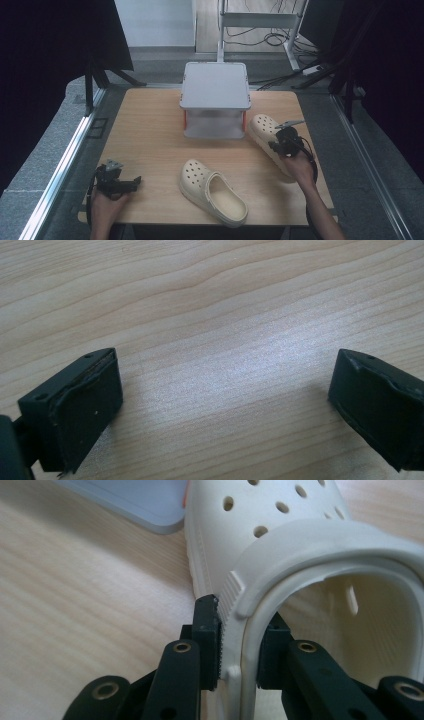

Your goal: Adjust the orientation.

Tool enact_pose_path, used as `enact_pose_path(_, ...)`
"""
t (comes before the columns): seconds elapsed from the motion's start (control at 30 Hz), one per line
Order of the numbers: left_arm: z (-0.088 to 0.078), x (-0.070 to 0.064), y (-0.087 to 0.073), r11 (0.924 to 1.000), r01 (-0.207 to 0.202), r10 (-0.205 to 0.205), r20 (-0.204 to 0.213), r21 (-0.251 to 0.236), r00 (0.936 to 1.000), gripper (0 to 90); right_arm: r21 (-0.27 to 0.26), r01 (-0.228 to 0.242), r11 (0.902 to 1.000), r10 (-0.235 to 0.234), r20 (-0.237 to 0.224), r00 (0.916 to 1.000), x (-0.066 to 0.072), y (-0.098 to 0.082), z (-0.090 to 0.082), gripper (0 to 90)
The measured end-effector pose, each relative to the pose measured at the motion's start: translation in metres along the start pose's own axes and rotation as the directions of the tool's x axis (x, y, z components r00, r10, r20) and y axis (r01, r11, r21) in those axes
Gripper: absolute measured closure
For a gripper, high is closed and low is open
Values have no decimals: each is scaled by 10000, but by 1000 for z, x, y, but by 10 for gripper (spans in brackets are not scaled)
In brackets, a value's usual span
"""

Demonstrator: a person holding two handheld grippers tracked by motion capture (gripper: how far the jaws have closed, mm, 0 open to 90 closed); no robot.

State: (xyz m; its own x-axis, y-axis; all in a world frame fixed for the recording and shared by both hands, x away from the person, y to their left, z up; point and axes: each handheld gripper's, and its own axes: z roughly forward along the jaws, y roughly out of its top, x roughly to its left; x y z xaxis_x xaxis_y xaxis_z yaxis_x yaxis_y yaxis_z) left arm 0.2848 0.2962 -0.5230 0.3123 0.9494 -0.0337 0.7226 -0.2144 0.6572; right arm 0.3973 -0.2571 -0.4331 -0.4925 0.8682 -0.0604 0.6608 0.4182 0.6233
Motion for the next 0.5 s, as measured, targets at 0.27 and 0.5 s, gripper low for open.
enact_pose_path(0.27, 0, 0, 0, 10000, 0, 0, -1, 0, 10000, 8, -269, 776, 9966, -784, -303, 9965, 27, 0, -37, 749)
enact_pose_path(0.5, 0, 0, 0, 10000, 4, -4, 2, 0, 10000, 8, -350, 1278, 9912, -1303, -842, 9879, 51, 2, -47, 742)
